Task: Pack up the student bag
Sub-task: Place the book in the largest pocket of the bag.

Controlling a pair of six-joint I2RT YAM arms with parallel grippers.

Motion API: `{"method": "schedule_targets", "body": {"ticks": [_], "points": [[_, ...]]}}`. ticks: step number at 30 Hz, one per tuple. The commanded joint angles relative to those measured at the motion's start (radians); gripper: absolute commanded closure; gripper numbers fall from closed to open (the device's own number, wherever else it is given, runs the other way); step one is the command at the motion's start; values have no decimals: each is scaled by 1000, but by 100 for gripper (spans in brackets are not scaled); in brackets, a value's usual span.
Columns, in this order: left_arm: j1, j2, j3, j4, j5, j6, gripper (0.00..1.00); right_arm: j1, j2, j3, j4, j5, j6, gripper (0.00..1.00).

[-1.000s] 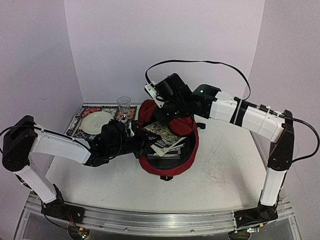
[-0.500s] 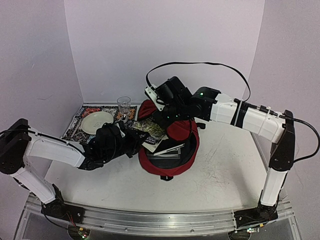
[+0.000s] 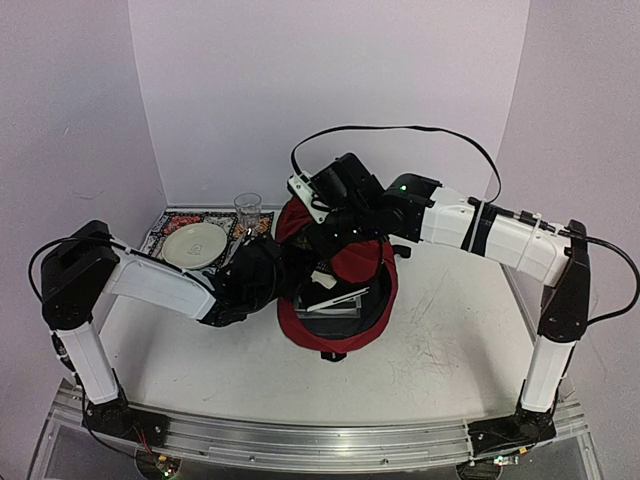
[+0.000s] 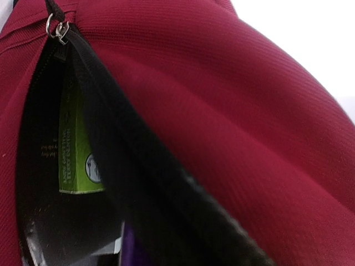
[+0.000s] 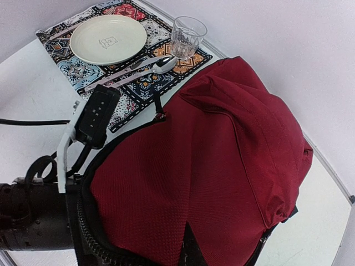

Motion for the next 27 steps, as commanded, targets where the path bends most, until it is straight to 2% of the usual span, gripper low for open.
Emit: {"method": "schedule_targets", "body": {"ticks": [1,5,8,11,14,18,27], "points": [[5,49,100,183,-104,-45,100,14,-52,28,4,-18,-6,100],[7,114,134,202,-133,-92,97,14,-45,27,-1,-3,-12,100],[10,142,156,213,-113,-82,87,12,-47,22,-9,21,-49,100],[10,141,150,215,-74,-56,72,12,-52,9,-10,27,-63,100],[10,128,117,214,-27,-55,51,13,-56,-6,-10,38,-74,100],[7,100,72,213,29,-66,35,12,-59,-26,-10,48,-93,100],[-50,-72,-58,207,97,-14,22,7,-108,-76,-10,75,-141,100]]}}
